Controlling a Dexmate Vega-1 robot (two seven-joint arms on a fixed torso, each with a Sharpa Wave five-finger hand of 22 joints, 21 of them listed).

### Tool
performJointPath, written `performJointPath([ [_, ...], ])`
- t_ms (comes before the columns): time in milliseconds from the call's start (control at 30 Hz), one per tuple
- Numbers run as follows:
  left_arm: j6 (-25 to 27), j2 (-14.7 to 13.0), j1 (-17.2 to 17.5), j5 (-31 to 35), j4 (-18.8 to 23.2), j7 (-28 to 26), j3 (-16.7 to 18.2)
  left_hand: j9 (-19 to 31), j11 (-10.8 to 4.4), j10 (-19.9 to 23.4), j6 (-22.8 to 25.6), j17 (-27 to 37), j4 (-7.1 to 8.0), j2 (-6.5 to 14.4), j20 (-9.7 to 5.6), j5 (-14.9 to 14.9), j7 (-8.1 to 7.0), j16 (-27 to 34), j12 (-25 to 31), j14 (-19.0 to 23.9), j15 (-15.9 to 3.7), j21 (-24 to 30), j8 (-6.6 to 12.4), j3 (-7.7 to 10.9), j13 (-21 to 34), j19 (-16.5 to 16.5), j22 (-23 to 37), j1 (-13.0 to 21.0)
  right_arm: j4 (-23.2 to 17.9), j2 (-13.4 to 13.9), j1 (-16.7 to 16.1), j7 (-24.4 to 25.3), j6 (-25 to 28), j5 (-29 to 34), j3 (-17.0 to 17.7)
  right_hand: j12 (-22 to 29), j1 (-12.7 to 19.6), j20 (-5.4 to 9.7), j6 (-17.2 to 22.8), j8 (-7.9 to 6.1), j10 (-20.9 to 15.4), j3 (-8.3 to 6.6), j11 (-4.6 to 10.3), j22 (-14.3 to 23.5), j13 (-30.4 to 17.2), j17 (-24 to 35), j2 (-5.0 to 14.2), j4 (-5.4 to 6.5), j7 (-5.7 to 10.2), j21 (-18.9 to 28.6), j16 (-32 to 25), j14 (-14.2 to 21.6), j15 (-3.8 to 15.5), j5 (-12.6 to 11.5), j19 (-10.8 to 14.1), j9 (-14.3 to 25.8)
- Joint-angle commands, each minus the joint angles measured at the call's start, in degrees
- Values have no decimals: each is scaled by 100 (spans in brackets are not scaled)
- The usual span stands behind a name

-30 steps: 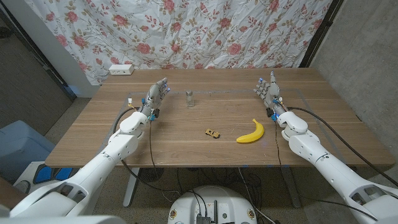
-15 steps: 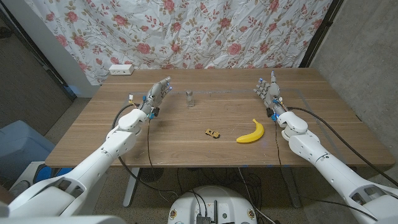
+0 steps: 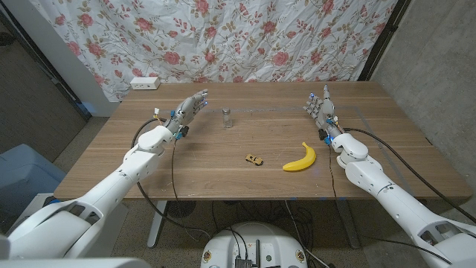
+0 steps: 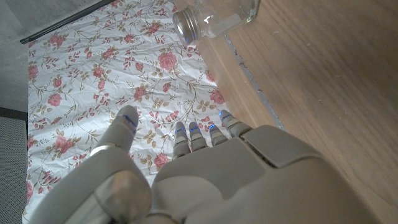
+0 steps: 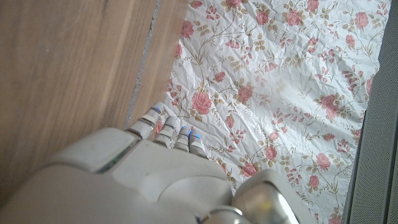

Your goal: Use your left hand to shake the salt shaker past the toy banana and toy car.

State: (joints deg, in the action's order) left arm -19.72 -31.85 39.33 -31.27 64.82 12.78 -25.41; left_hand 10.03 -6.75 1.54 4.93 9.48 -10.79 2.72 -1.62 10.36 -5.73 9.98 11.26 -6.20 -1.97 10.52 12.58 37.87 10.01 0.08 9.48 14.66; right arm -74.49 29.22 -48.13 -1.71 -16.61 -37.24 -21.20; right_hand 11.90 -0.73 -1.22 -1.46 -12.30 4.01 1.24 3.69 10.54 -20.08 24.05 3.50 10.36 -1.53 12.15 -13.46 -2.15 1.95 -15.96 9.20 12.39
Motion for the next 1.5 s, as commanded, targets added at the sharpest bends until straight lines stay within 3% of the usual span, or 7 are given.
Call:
performJointPath([
  [33, -247, 30, -480, 167, -733, 694, -217, 12, -61, 87, 65, 10, -25, -14, 36, -7, -49, 33, 56, 29, -304, -8, 52, 26, 19, -31, 7, 130, -1, 0, -1, 0, 0, 0, 0, 41, -33, 1, -6, -19, 34, 5, 3, 28, -18, 29, 570, 32, -48, 36, -22, -35, 203, -37, 42, 19],
  [333, -425, -9, -700, 453, -1052, 880, -388, 15, -105, 189, -13, 13, -31, -87, 143, 19, -22, 21, 56, 39, -196, -31, 7, 84, 23, -115, 7, 338, 1, 0, 0, -1, -1, 0, 0, 40, -33, 1, -5, -20, 37, 5, 2, 28, -17, 29, 570, 32, -48, 36, -22, -35, 200, -38, 43, 19],
  [633, -801, 47, -928, 740, -1475, 1062, -571, 11, -117, 233, -118, 19, -25, -216, 255, 37, 83, -12, 25, -112, -9, -83, -47, 149, 29, -482, 12, 602, 6, -1, 1, -3, -3, 0, 0, 42, -33, 7, -5, -20, 32, 5, 6, 28, -17, 29, 569, 31, -47, 36, -22, -36, 196, -37, 43, 19],
  [833, -1075, 130, -1123, 856, -1851, 1309, -692, 14, -180, 208, -128, 22, -23, -309, 216, 41, 11, -11, -4, -187, -49, -65, -48, 174, 31, -588, 13, 734, 2, 0, -1, -1, -3, 1, 0, 43, -33, 3, -1, -21, 28, 5, 2, 28, -17, 29, 569, 31, -47, 36, -22, -37, 190, -38, 41, 19],
  [1200, -1359, 235, -1374, 1049, -2343, 1503, -863, 15, -170, -30, -403, 27, -11, -522, 284, -1, 42, -26, -80, -467, 36, -94, -124, 202, 35, -1037, 15, 976, 3, 0, 0, -2, -3, 1, 0, 42, -33, 1, -5, -20, 31, 5, 6, 28, -17, 29, 569, 31, -50, 35, -21, -39, 200, -38, 41, 19],
  [1500, -1474, 300, -1528, 1298, -2637, 1448, -1035, 17, -96, -327, -739, 33, 8, -738, 412, -29, 103, -24, -94, -849, 281, -97, -152, 201, 39, -1613, 21, 1198, 0, 0, -1, -1, -1, 0, 0, 40, -33, 1, -6, -19, 36, 5, 3, 28, -18, 29, 569, 32, -52, 36, -24, -32, 197, -37, 41, 19],
])
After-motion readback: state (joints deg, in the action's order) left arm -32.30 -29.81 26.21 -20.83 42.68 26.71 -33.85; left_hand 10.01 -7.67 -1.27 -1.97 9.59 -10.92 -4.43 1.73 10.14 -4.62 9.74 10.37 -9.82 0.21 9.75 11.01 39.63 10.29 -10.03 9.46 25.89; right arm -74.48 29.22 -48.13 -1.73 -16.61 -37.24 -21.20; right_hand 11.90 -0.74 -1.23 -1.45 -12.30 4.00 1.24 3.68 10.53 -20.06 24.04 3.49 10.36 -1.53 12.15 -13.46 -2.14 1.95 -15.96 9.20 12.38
